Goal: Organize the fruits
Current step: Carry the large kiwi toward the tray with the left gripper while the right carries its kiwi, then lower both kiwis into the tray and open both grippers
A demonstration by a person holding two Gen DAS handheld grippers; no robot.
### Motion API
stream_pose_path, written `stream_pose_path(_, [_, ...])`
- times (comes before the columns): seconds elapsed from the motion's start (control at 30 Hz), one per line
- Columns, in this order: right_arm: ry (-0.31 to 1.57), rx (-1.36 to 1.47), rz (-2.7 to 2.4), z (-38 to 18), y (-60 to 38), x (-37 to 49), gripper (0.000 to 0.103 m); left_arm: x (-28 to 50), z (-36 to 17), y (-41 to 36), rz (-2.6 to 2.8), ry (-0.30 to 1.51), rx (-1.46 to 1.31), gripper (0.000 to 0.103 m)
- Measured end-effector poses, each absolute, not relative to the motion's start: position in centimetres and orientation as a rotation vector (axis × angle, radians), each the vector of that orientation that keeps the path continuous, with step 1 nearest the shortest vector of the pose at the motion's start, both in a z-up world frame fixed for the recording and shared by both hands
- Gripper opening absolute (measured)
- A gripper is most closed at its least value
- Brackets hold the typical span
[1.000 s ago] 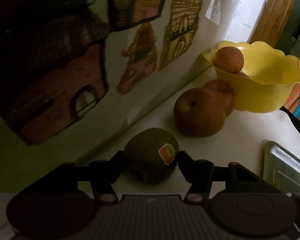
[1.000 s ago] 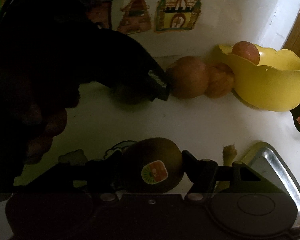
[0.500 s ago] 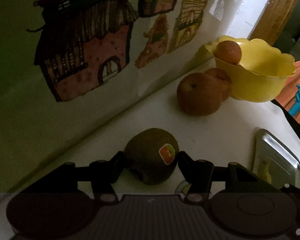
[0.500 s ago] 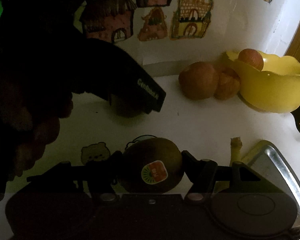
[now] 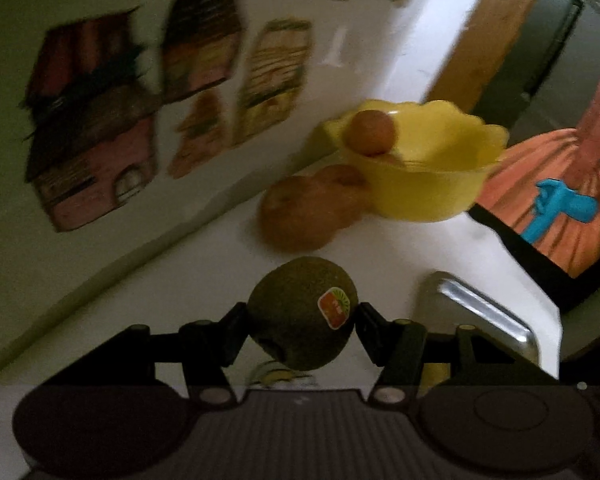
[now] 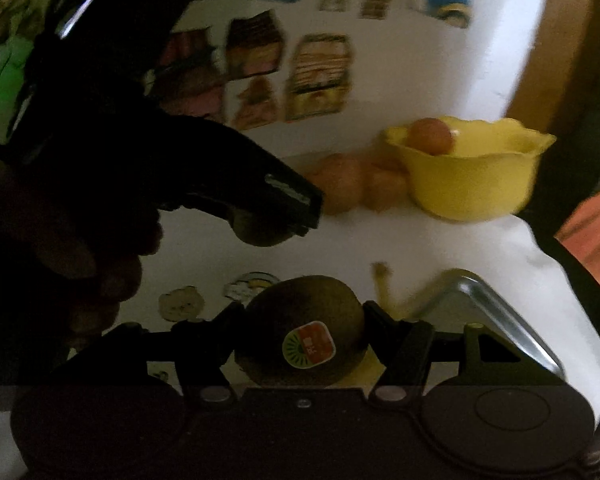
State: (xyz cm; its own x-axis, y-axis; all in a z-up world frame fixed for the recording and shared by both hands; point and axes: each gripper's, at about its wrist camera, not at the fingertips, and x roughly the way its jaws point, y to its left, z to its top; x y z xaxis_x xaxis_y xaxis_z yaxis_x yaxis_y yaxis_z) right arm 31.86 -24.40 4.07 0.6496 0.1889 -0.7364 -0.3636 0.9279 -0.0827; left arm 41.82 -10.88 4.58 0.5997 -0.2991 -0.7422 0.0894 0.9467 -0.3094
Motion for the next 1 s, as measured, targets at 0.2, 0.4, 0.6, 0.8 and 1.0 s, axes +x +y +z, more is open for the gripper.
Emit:
stream_pose_path(0.2, [0.824,-0.188,0.186,4.2,-28.9,30.4,0.066,40.6,6.0,-14.7,-0.308,0.876,-0.222,0.062])
stream_pose_path(0.4, [0.871,-0.15,0.081,2.9,-32.6,28.1,0.066,39.2,5.9,-18.2,-0.376,0.881,-0.184,0.062])
stream_pose_path(0.6, [0.912,-0.126,0.033,1.3,-34.7,26.4,0.066,37.5,4.7,-20.9,-0.424,0.918,-0.149,0.062])
stream_pose_path(0.8, [0.93,-0.116,0.023,0.0,-35.4,25.8,0.066,36.2,3.8,-22.8,-0.451,0.952,-0.108,0.062])
stream_pose_path(1.0, [0.935,-0.103,0.011,-0.6,-35.8,25.9,0.066,35.7,3.1,-23.4,-0.444,0.974,-0.084,0.062])
